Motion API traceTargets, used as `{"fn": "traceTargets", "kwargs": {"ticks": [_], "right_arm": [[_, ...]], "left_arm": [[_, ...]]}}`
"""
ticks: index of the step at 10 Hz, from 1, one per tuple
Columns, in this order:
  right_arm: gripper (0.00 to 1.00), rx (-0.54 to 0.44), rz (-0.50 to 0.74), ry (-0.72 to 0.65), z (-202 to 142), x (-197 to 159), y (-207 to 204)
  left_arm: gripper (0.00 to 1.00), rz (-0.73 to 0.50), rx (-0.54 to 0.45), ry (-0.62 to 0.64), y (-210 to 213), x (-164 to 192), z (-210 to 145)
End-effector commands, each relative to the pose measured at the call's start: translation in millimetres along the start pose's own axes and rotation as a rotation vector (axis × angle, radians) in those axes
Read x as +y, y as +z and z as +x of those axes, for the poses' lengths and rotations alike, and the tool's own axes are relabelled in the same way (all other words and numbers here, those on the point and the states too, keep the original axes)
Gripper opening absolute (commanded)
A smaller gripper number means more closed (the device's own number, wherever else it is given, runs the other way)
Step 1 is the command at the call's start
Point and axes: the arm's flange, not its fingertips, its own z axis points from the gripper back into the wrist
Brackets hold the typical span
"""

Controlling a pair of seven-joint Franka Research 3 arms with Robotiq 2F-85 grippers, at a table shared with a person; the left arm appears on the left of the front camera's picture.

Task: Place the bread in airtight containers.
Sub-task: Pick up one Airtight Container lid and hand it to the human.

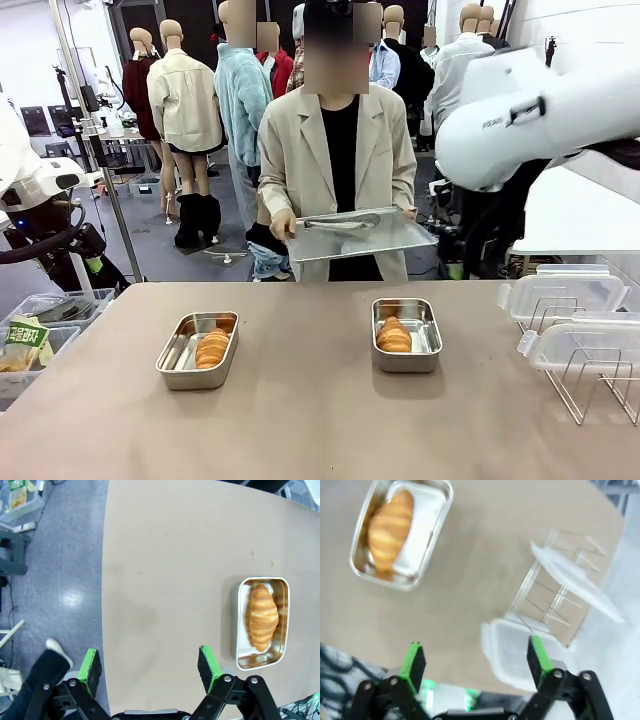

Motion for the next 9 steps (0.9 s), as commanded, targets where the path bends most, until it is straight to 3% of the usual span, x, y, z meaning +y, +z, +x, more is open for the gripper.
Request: {"fn": "traceTargets", "kwargs": {"ticks": [1,2,3,4,5,6,9], "right_arm": [[1.0,0.11,-0.121,0.277,-0.6,-36.8,15.8],[1.0,0.092,-0.067,0.492,-4.9,-57.6,18.7],[1.0,0.021,0.041,0.298,-1.6,-65.6,21.4],[1.0,0.105,-0.045,0.279,-11.2,-35.8,15.1],[1.0,0.088,-0.032,0.336,-11.1,-55.2,21.1],[1.0,0.132,-0.061,1.018,-27.0,-51.8,15.7],[1.0,0.097,-0.033,1.464,-61.4,-95.0,13.7]], "left_arm": [[1.0,0.008,-0.002,0.014,1.5,-0.7,-0.5],[1.0,0.008,-0.002,0.014,1.5,-0.7,-0.5],[1.0,0.008,-0.002,0.014,1.5,-0.7,-0.5],[1.0,0.008,-0.002,0.014,1.5,-0.7,-0.5],[1.0,0.008,-0.002,0.014,1.5,-0.7,-0.5],[1.0,0.008,-0.002,0.014,1.5,-0.7,-0.5],[1.0,0.008,-0.002,0.014,1.5,-0.7,-0.5]]}}
